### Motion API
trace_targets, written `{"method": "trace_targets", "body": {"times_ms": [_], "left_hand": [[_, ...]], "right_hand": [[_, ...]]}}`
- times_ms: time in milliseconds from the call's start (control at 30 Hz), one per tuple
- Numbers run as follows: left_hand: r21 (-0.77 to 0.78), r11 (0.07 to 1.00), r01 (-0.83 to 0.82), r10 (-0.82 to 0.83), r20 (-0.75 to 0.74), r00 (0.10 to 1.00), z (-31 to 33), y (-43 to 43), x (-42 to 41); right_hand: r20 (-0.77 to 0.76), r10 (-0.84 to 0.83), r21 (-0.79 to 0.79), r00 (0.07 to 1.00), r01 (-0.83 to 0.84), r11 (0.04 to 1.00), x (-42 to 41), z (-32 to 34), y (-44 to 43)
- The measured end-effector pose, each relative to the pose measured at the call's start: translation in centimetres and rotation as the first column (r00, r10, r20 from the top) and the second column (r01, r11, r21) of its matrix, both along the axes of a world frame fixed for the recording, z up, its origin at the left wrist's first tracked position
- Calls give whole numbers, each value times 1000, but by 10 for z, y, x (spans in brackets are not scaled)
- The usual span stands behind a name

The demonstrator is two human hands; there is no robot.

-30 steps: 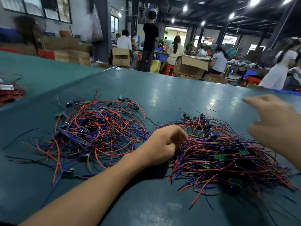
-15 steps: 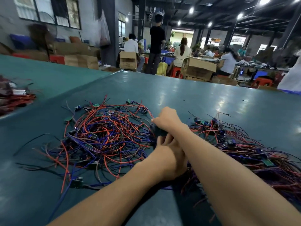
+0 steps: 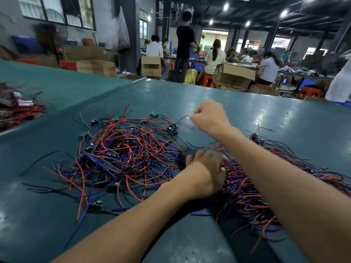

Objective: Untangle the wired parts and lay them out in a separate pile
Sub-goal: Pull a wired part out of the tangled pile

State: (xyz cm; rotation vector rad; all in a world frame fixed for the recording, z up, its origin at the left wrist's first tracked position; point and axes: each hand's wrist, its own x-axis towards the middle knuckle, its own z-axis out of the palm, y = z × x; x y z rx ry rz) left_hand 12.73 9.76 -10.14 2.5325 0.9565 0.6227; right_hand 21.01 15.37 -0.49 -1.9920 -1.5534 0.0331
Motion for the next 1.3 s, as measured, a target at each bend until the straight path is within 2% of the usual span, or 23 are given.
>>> {"method": "trace_targets", "body": {"times_ms": [33, 67, 100, 133, 200, 300, 367, 467, 567, 633, 700, 733, 800, 867, 933, 1000, 1100, 1133, 1233, 1300], "left_hand": [[-224, 975, 9, 40, 212, 977, 5, 4, -1], [-430, 900, 65, 143, 433, 890, 11, 9, -3], [-577, 806, 133, 296, 587, 754, 16, 16, -6], [-679, 704, 208, 449, 653, 611, 19, 22, -9], [-757, 533, 378, 639, 653, 406, 21, 30, -16], [-723, 383, 575, 717, 625, 307, 20, 33, -23], [-686, 355, 635, 738, 623, 260, 24, 32, -25], [-663, 354, 660, 724, 641, 255, 29, 28, -25], [-651, 352, 673, 705, 657, 267, 31, 25, -25], [-640, 337, 690, 691, 666, 281, 30, 25, -27], [-641, 310, 702, 669, 672, 319, 28, 27, -28], [-646, 303, 701, 660, 672, 335, 28, 27, -28], [-661, 316, 680, 655, 671, 348, 26, 29, -27], [-671, 331, 663, 679, 657, 326, 26, 33, -26], [-672, 329, 663, 726, 629, 277, 27, 36, -27], [-674, 318, 667, 758, 603, 248, 27, 39, -29], [-688, 324, 649, 773, 588, 238, 26, 39, -30], [-686, 327, 650, 772, 591, 235, 26, 39, -30], [-699, 347, 626, 762, 599, 246, 27, 38, -29], [-707, 383, 594, 738, 621, 264, 26, 36, -27]], "right_hand": [[26, 23, 51, 999, -25, 998, 5, 8, -8], [44, 42, 111, 998, -47, 993, 10, 15, -18], [46, 62, 174, 997, -70, 982, 14, 20, -29], [37, 90, 235, 995, -96, 967, 18, 24, -43], [-8, 163, 323, 987, -152, 934, 26, 27, -72], [-48, 303, 342, 952, -269, 900, 32, 24, -116], [-39, 395, 270, 918, -371, 888, 37, 19, -137], [-60, 506, 130, 860, -496, 859, 43, 11, -155], [-138, 553, 96, 822, -544, 833, 44, -1, -158], [-168, 477, 196, 863, -445, 874, 40, -17, -151], [-109, 333, 304, 937, -288, 908, 32, -35, -139], [-55, 264, 309, 963, -235, 922, 28, -40, -134], [89, 208, 147, 974, -219, 965, 24, -46, -122], [174, 230, -69, 957, -222, 973, 24, -44, -108], [228, 194, -185, 954, -153, 971, 19, -43, -98], [293, 163, -225, 942, -98, 969, 15, -49, -94], [445, 130, -154, 886, -67, 986, 11, -60, -97], [451, 120, -103, 884, -82, 991, 12, -62, -98], [355, 114, 95, 928, -157, 983, 16, -65, -102], [179, 128, 286, 975, -177, 942, 17, -64, -108]]}}
